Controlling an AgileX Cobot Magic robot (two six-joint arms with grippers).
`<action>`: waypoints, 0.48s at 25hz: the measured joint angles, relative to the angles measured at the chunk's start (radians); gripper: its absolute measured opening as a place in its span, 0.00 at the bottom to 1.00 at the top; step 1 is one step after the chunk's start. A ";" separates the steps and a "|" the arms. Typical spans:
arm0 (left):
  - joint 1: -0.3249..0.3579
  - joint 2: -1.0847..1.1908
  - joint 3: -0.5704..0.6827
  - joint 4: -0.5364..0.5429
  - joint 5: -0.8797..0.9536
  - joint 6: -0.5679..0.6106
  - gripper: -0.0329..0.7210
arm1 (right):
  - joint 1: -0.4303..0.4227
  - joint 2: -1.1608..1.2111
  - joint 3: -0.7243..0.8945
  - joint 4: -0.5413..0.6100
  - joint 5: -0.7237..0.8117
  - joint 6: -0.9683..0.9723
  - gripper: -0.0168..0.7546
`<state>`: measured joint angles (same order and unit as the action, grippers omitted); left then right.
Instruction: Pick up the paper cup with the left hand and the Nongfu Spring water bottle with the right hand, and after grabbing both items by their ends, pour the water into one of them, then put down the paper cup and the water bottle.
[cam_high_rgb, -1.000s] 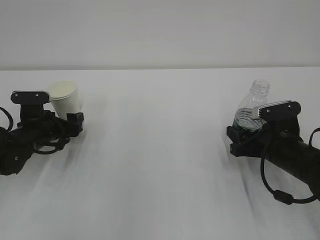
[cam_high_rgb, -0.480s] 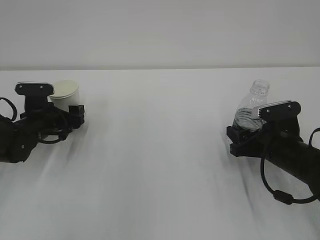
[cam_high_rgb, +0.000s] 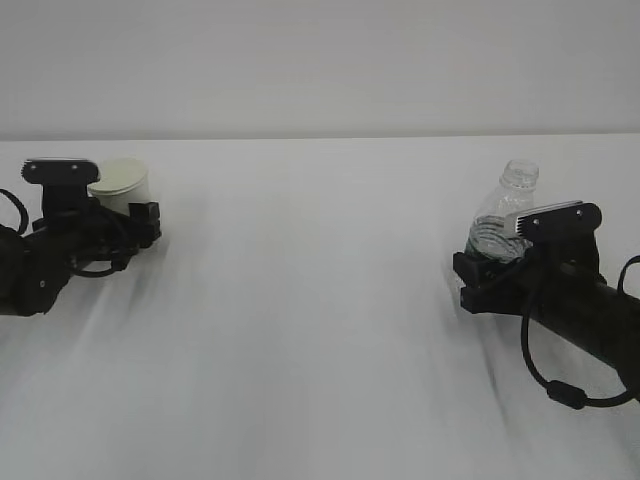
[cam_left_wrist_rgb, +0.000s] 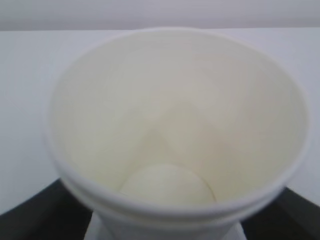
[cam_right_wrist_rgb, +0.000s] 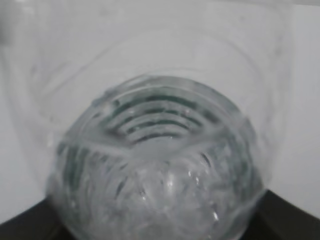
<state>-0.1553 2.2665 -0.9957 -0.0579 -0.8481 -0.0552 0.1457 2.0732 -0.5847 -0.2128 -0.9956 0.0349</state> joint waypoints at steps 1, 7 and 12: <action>0.000 0.000 -0.004 0.000 0.002 0.000 0.86 | 0.000 0.000 0.000 0.000 0.000 0.000 0.63; 0.000 0.028 -0.036 0.002 0.002 0.000 0.85 | 0.000 0.000 0.000 0.000 0.000 0.000 0.63; 0.000 0.047 -0.057 0.002 0.005 0.000 0.85 | 0.000 0.000 0.000 0.000 0.000 0.000 0.63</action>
<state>-0.1553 2.3138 -1.0531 -0.0560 -0.8426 -0.0552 0.1457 2.0732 -0.5847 -0.2132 -0.9956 0.0349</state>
